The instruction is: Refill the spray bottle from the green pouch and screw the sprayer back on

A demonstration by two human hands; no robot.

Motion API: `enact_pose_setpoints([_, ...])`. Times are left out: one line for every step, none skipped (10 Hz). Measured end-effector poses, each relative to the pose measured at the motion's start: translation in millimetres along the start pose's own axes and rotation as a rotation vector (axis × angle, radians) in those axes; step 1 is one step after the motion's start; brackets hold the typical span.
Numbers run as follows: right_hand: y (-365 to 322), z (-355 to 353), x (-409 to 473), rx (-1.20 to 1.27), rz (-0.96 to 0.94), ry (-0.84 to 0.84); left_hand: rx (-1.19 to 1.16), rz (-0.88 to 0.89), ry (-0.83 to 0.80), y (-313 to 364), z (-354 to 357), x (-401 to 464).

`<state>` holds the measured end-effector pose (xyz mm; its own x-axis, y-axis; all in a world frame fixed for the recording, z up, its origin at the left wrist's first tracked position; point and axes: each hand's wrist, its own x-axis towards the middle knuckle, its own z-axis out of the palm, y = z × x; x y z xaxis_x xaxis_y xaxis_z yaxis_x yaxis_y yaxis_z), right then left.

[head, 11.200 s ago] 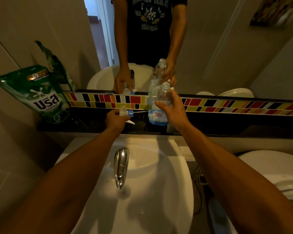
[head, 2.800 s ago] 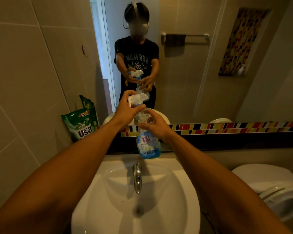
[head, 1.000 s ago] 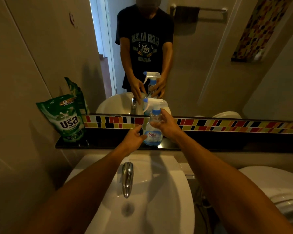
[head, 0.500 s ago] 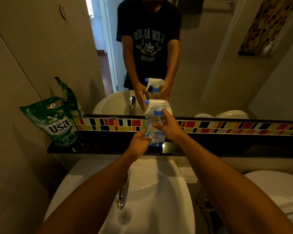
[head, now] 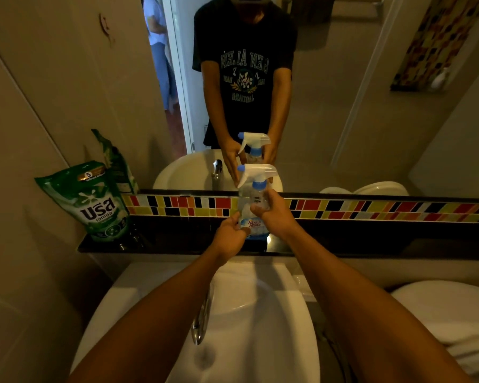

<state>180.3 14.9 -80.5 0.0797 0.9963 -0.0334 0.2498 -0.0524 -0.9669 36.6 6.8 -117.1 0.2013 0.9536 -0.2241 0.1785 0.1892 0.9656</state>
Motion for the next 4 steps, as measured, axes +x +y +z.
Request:
enact_pose_setpoints([2, 1, -2, 0.026, -0.021, 0.001, -0.003, 0.008, -0.016, -1, -2, -2])
enact_pose_setpoints([-1, 1, -9, 0.032, -0.016, 0.034, 0.003, -0.003, -0.024, 4, -5, -10])
enact_pose_setpoints([1, 2, -18, 0.044, -0.018, 0.068, 0.024, -0.002, -0.019, 4, -11, -19])
enact_pose_setpoints([-3, 2, -27, 0.059, -0.011, 0.119, 0.076, 0.002, 0.031, 12, -17, -30])
